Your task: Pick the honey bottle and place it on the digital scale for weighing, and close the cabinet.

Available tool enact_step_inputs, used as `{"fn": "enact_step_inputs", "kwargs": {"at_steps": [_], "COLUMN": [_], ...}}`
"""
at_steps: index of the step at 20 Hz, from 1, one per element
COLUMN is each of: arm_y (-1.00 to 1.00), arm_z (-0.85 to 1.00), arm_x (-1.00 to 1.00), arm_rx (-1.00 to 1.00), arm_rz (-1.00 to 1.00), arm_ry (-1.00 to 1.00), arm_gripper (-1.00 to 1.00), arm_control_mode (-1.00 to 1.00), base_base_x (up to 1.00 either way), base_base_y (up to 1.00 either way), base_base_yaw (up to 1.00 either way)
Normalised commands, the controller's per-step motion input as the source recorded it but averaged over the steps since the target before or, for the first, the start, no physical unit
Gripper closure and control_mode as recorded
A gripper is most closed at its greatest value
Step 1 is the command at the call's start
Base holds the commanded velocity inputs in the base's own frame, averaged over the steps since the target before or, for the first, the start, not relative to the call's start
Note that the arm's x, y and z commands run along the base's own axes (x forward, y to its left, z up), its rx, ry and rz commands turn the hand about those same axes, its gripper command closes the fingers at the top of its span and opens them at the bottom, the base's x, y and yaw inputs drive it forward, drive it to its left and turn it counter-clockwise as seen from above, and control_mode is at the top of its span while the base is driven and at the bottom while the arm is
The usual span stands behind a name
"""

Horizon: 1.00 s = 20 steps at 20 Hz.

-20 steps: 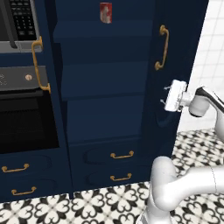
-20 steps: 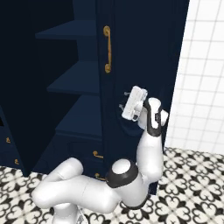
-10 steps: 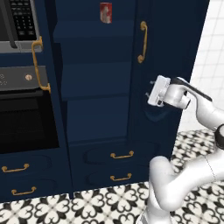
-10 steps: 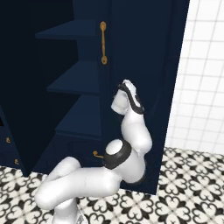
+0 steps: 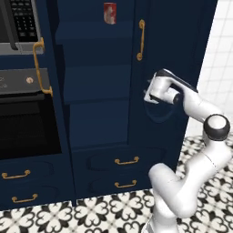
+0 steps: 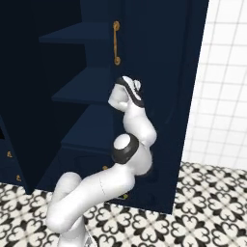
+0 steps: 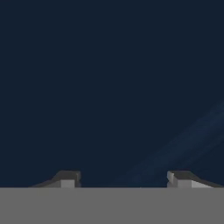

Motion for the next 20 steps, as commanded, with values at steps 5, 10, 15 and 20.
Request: {"fn": "enact_step_inputs", "kwargs": {"at_steps": [5, 10, 15, 20], "arm_y": [-0.1, -0.37, -0.29, -0.12], "arm_z": [0.0, 0.33, 1.0, 1.0], "arm_x": [0.97, 0.05, -0.91, -0.66], "arm_rx": [0.0, 0.06, 0.05, -0.28], "arm_rz": [-0.08, -0.02, 0.0, -0.04], "arm_ry": [0.05, -0.01, -0.19, -0.4], "arm_gripper": [-1.0, -1.0, -1.0, -1.0], "arm_control_mode": [-1.0, -1.0, -1.0, -1.0], "base_base_x": [0.0, 0.0, 0.0, 0.0], "base_base_y": [0.0, 0.0, 0.0, 0.0], "base_base_yaw": [0.0, 0.0, 0.0, 0.0]}}
